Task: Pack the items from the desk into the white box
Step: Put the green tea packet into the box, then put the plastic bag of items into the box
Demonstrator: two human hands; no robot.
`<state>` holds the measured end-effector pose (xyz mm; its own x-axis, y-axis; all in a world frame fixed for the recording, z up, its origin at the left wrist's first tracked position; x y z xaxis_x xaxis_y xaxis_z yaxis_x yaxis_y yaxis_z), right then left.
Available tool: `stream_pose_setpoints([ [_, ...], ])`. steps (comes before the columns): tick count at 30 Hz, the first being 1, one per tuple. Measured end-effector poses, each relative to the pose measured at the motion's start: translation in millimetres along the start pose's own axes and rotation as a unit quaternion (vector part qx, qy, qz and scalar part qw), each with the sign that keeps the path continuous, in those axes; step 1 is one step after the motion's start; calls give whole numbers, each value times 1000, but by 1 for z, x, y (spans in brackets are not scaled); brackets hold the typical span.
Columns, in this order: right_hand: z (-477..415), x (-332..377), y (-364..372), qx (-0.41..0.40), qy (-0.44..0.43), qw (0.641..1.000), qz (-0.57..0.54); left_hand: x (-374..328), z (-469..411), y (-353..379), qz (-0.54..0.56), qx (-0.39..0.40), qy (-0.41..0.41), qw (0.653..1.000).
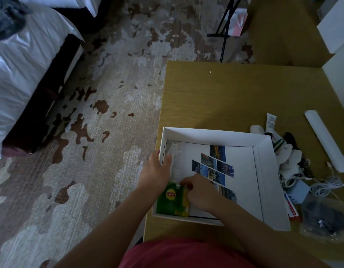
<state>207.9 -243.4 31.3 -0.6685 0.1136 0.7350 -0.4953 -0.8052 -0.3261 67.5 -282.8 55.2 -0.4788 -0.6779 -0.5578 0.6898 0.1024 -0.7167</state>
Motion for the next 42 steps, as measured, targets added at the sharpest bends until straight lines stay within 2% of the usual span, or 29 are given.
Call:
stream_pose_setpoints([
  [3,1,-2,-1,-49,-3,999,-13,-1,1,-1,9,5,1,1000],
  [5,1,-5,-1,-73,26,996,-35,-1,1,-1,10,8,-4,1000],
  [8,2,-7,1,-55,95,987,-120,1,1,1,6,12,-12,1000],
  [11,2,-8,0,-50,112,983,-135,1,-1,1,4,20,-18,1000],
  [13,4,-10,-4,-58,118,981,-144,0,1,-1,-17,-3,-15,1000],
  [15,8,-11,-12,-67,113,982,-138,-6,5,-7,-76,-83,27,993],
  [17,14,-10,-26,-91,88,984,-129,-19,11,-13,-95,-160,109,976],
  [20,33,-5,-62,-152,34,978,-143,-53,12,-13,-91,-172,207,959],
  [22,51,-7,-93,-215,-8,964,-155,-83,10,-2,-85,-139,249,955],
  [25,91,-31,-137,-329,-40,918,-219,-133,12,32,-76,-38,282,956],
  [30,155,-110,-181,-479,18,841,-252,-208,50,117,-37,147,328,932],
  [33,178,-171,-190,-500,107,807,-296,-236,75,173,-73,255,333,905],
  [36,190,-226,-190,-501,182,772,-347,-248,91,223,-143,309,339,877],
  [39,192,-260,-193,-513,211,750,-360,-250,99,264,-194,361,274,870],
  [42,185,-284,-200,-507,233,737,-382,-246,103,293,-226,379,216,871],
])
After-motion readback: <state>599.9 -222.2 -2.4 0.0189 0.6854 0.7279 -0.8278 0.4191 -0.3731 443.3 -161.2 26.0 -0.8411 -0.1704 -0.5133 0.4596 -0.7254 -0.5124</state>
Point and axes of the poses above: each hand's wrist, its own z-axis away from the middle knuckle, its own y-axis out of the palm, x = y × z, the point moved 2 cm from there along -z, towards the middle knuckle, and after that the axes turned 12 degrees about -z, right-handed, at the moved point
